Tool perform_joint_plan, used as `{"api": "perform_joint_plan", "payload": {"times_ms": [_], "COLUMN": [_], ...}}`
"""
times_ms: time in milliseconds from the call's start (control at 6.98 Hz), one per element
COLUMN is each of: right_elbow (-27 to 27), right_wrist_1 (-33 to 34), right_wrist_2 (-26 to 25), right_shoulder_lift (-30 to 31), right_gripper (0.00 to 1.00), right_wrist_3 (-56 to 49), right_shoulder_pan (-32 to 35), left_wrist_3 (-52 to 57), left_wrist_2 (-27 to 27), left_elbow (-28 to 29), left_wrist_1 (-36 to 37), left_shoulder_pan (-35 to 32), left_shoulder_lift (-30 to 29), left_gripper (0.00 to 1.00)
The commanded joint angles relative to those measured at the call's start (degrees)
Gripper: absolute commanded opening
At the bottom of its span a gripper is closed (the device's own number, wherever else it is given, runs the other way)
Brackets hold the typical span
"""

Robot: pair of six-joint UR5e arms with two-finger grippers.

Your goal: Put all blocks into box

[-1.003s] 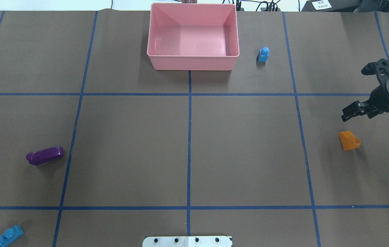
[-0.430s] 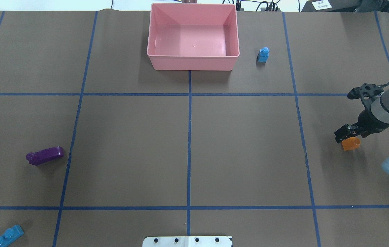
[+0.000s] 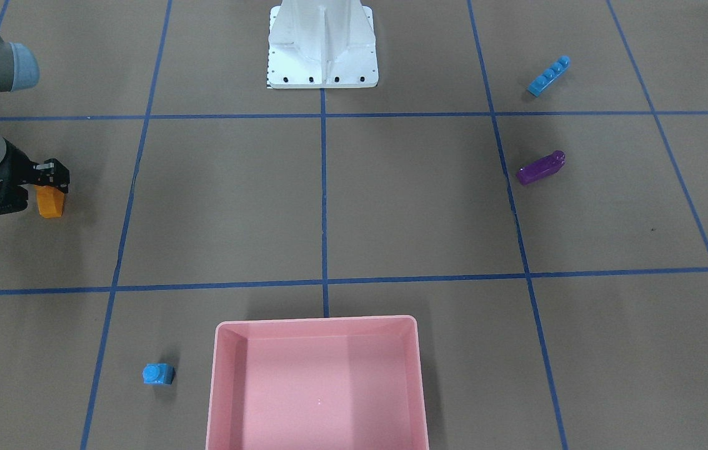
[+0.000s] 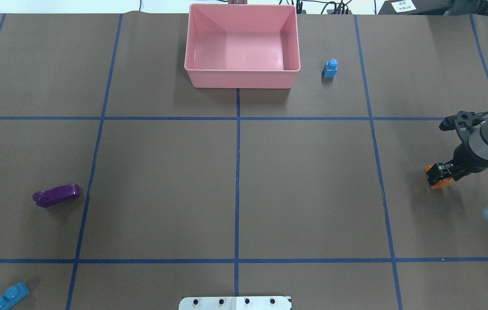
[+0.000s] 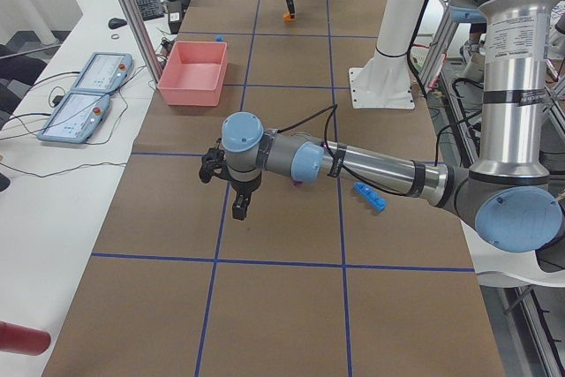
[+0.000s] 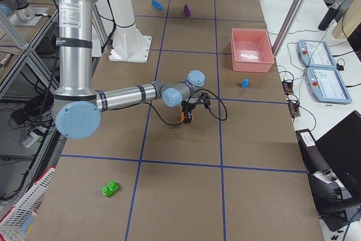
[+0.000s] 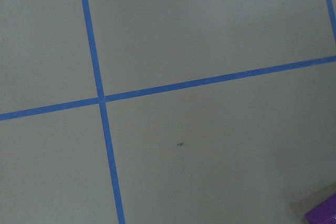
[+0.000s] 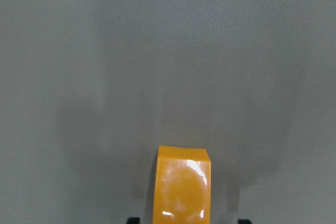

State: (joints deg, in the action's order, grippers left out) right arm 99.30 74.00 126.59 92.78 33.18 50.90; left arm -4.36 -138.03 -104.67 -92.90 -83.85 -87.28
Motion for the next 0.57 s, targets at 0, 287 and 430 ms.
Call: {"api": "perform_joint_plan", "payload": {"times_ms": [0,287,430], "right_elbow": [-0.25,4.46,8.85], "right_wrist_1": [0.00,0.00,0.00], "right_wrist_2": [-0.03,0.06,0.06], "right_shoulder_lift": [0.21,0.56,2.22], "right_gripper": [0.00,0.00,0.00], "right_wrist_3": [-0.05,0.21,0.39], "right_shoulder_pan": [-0.01,4.01,6.30], "left_wrist_3": [-0.03,-0.12,-0.20], "left_wrist_2": [-0.91,-1.27,-1.62], "left_elbow": [-0.18,-0.79,-1.49], "left_wrist_1": [0.00,0.09,-0.09], "left_shoulder_pan": [-0.09,0.00,0.26], "left_shoulder_lift": [0.00,0.00,0.00], "left_gripper": [1.00,1.00,1.00]}}
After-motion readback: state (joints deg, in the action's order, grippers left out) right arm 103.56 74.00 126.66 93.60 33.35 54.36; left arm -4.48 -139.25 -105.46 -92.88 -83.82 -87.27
